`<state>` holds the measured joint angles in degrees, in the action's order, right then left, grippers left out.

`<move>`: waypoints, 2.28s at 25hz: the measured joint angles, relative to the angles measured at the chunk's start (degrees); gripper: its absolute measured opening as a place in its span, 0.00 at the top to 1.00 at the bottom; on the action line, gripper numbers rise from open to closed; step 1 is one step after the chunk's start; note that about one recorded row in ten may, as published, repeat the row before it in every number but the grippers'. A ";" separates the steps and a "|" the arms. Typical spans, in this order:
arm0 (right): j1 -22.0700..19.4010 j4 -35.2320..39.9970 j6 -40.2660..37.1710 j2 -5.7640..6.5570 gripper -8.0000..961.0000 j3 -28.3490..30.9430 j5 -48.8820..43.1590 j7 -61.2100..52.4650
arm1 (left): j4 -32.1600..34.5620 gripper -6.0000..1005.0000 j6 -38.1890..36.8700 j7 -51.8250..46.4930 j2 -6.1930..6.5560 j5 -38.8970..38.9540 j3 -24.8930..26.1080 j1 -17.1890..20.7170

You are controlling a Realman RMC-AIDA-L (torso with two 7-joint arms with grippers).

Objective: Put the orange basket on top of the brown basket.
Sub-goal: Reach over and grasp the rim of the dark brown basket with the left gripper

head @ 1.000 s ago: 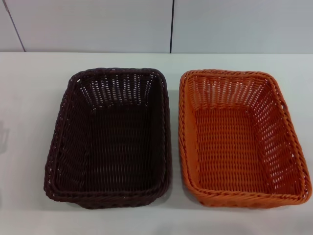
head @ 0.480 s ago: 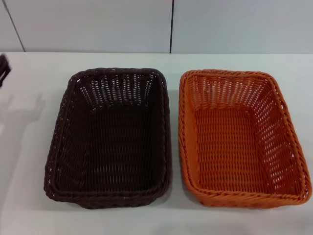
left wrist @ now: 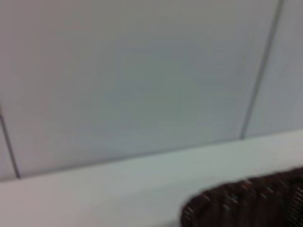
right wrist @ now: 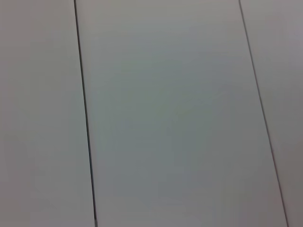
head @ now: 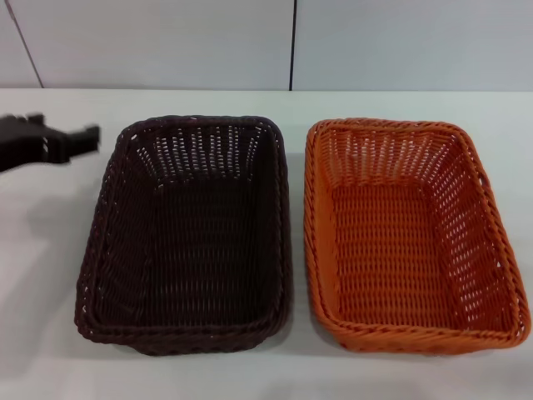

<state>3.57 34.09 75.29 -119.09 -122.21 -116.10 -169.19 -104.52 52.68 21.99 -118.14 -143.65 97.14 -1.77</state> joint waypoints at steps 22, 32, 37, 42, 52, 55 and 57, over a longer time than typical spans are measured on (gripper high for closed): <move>0.22 -1.43 -0.86 0.00 0.29 0.02 0.00 0.00 | 9.63 0.24 9.04 -8.12 -0.06 -11.85 -5.17 -8.35; 0.51 -1.35 -0.86 0.00 0.29 -0.01 0.00 0.00 | 16.00 0.24 10.10 -8.94 0.07 -11.70 -5.18 -11.93; 0.54 -1.21 -0.84 0.00 0.29 -0.04 0.00 0.00 | 15.85 0.24 10.75 -8.43 0.10 -11.61 -5.33 -12.16; 0.56 -1.15 -0.84 0.00 0.29 -0.04 0.00 0.00 | 16.03 0.38 10.87 -7.42 0.08 -11.54 -5.65 -12.37; 0.52 -1.21 -0.84 0.00 0.29 0.01 0.00 0.00 | 13.74 0.72 11.33 -5.77 0.10 -10.91 -5.57 -11.75; 0.51 -1.13 -0.75 0.00 0.29 0.02 0.00 0.00 | 12.81 0.73 12.31 0.14 0.16 -8.42 -4.90 -11.67; 0.43 -1.12 -0.61 0.00 0.29 0.04 0.00 0.00 | 12.25 0.73 14.18 5.83 0.17 -7.94 -4.30 -12.24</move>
<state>4.00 32.97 74.68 -119.09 -122.17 -116.10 -169.19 -92.27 66.87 27.82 -117.97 -151.59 92.85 -14.01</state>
